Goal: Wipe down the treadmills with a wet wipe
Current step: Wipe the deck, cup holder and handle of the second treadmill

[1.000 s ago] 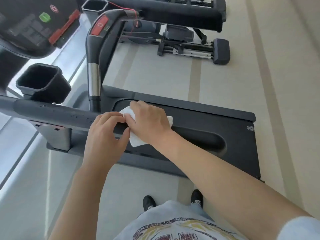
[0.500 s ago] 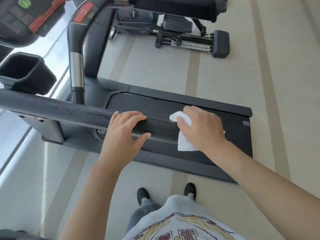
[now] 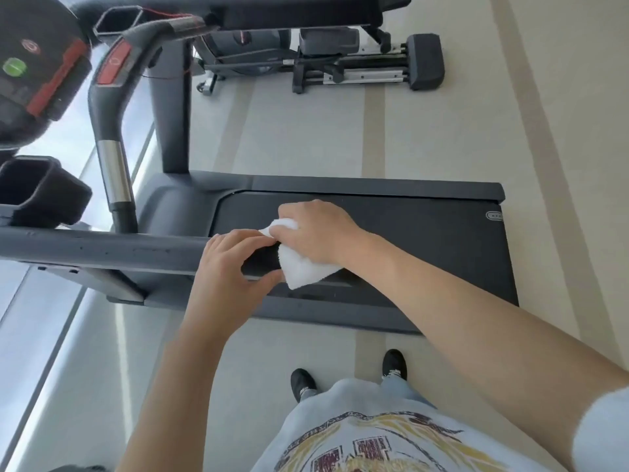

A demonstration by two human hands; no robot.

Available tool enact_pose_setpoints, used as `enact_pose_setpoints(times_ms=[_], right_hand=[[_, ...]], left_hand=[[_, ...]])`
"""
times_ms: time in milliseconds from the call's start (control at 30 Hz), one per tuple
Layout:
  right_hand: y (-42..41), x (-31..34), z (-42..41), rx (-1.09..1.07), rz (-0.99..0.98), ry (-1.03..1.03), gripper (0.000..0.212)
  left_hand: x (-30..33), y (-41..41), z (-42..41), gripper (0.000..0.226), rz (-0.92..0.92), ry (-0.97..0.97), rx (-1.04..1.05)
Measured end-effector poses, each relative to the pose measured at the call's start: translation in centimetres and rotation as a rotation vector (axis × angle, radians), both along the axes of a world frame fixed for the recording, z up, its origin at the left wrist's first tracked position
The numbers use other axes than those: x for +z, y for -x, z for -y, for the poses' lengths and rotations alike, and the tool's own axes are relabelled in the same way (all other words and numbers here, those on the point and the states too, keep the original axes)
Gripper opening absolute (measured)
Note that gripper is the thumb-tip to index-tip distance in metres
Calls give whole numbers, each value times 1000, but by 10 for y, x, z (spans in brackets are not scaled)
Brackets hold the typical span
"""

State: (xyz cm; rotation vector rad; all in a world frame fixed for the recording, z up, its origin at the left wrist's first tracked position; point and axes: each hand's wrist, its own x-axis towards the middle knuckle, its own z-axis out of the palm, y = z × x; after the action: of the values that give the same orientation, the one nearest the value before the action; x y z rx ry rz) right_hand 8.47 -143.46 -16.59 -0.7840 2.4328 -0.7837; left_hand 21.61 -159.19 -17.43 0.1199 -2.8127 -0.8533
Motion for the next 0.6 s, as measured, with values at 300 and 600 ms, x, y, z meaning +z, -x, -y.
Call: enact_pose_setpoints(times_ms=[300, 600], right_hand=[[-16, -38, -107, -324, 215, 308, 35], [39, -30, -40, 13, 515, 244, 35]], left_hand=[[-5, 26, -55, 49, 55, -42, -101], [8, 24, -52, 63, 204, -62, 29]])
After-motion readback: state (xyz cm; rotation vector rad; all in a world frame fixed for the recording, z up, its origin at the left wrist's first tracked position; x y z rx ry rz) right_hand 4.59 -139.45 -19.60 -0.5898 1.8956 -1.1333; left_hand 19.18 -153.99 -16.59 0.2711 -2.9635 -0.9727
